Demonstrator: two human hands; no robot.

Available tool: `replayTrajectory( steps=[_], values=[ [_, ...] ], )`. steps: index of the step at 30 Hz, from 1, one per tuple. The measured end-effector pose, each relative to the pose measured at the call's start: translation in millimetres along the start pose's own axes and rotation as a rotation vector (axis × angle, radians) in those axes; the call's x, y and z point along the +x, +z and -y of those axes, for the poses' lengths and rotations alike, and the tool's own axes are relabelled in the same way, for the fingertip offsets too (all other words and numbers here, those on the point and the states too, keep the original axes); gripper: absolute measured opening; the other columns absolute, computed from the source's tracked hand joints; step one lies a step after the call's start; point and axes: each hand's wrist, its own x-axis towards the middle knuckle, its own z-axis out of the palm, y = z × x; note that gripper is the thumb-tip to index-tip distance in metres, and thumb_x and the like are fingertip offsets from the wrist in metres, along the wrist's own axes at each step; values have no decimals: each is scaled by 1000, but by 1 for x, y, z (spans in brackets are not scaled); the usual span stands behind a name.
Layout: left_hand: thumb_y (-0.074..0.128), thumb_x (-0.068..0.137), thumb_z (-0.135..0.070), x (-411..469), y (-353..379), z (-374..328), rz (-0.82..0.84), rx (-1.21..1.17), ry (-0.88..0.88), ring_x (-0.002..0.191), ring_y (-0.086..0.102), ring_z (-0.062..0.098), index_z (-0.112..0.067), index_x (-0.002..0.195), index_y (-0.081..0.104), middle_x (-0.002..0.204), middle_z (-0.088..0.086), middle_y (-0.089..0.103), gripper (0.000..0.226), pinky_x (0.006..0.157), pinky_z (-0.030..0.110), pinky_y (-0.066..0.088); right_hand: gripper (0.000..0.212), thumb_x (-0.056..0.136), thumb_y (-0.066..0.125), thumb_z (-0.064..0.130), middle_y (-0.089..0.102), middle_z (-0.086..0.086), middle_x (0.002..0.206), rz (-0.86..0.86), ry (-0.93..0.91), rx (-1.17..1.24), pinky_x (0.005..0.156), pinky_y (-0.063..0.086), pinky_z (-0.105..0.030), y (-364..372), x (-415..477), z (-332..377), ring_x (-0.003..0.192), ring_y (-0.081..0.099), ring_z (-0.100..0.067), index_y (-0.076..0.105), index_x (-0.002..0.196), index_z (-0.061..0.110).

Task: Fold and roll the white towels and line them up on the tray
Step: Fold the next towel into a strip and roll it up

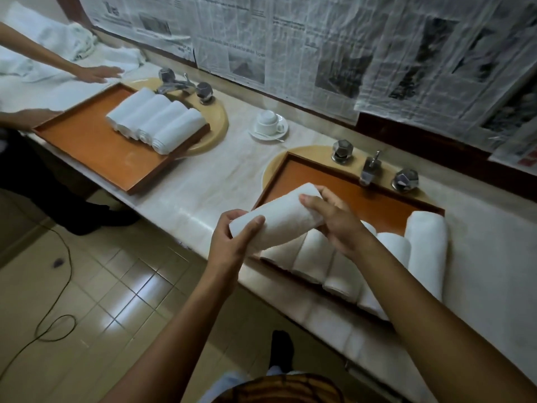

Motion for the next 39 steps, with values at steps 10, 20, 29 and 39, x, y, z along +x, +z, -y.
replayTrajectory(
  steps=[10,20,29,39],
  values=[
    [80,84,-53,57,-37,13,83,404,-52,88,69,-1,-36,114,57,107,-12,72,41,69,20,49,51,102,44,54,62,-5,123,58,-14,-619,103,44,-43,38,132,17,117,58,-22,58,129,13],
    [63,94,-52,98,-56,18,282,897,-58,95,65,14,-21,110,67,94,-10,67,35,87,37,55,74,97,32,75,66,-10,123,40,308,-1128,98,38,-39,52,176,-15,111,59,-29,68,120,14],
    [62,96,-43,130,-64,17,485,906,43,93,64,11,-41,145,47,103,-4,64,51,79,28,52,39,100,49,52,55,-3,138,-218,137,-1254,111,32,-54,73,125,-4,131,47,-31,60,132,33],
    [62,97,-40,141,-71,21,603,847,12,81,70,5,-41,148,49,84,-6,75,52,69,17,47,25,105,51,16,56,-4,133,-79,73,-1396,100,18,-31,92,110,-12,111,36,-15,68,123,19]
  ],
)
